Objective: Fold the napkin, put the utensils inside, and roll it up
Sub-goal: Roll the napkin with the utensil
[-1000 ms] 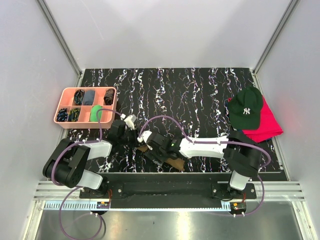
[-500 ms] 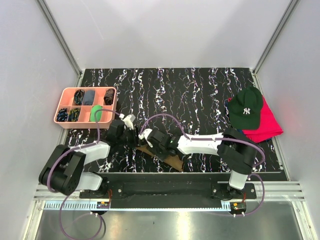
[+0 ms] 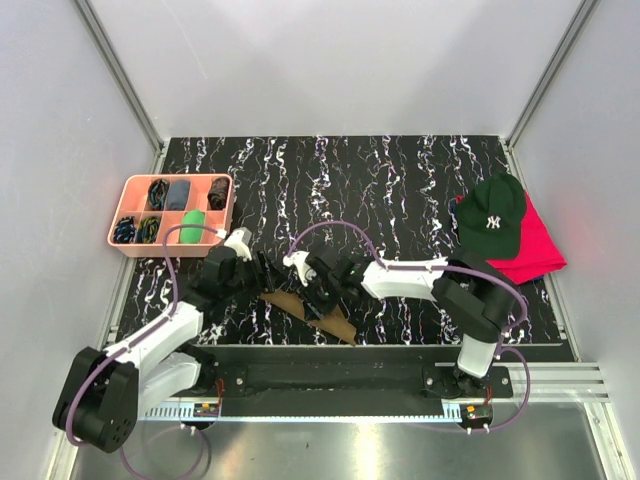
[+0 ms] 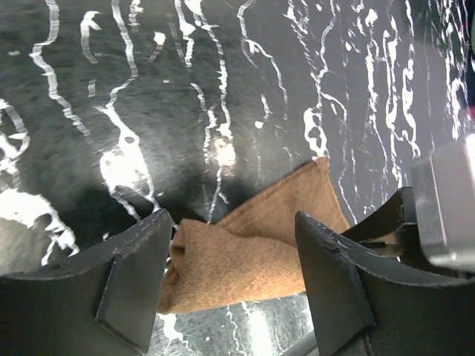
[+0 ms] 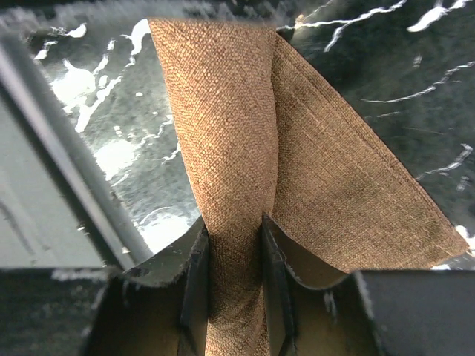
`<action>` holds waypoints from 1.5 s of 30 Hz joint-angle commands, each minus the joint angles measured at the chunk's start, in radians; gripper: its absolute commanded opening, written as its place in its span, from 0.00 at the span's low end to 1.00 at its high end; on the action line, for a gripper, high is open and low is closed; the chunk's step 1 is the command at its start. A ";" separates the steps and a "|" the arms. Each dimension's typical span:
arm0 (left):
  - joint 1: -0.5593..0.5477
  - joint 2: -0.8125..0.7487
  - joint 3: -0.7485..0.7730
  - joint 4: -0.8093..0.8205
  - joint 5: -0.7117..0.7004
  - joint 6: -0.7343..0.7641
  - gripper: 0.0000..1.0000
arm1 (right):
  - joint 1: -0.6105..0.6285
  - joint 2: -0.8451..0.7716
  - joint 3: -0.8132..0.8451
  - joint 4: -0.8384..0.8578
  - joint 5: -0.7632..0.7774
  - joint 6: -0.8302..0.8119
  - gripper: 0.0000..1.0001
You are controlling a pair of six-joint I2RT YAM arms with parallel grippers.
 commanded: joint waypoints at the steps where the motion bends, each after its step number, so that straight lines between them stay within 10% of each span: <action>1: 0.003 -0.079 -0.046 -0.002 -0.089 -0.020 0.71 | -0.025 0.065 -0.052 -0.068 -0.140 0.018 0.34; 30: 0.003 0.025 -0.167 0.246 0.096 -0.027 0.27 | -0.175 0.147 -0.041 -0.044 -0.388 0.022 0.37; 45: 0.003 0.169 -0.060 0.148 0.117 0.027 0.24 | -0.178 -0.006 0.003 -0.106 -0.232 0.050 0.64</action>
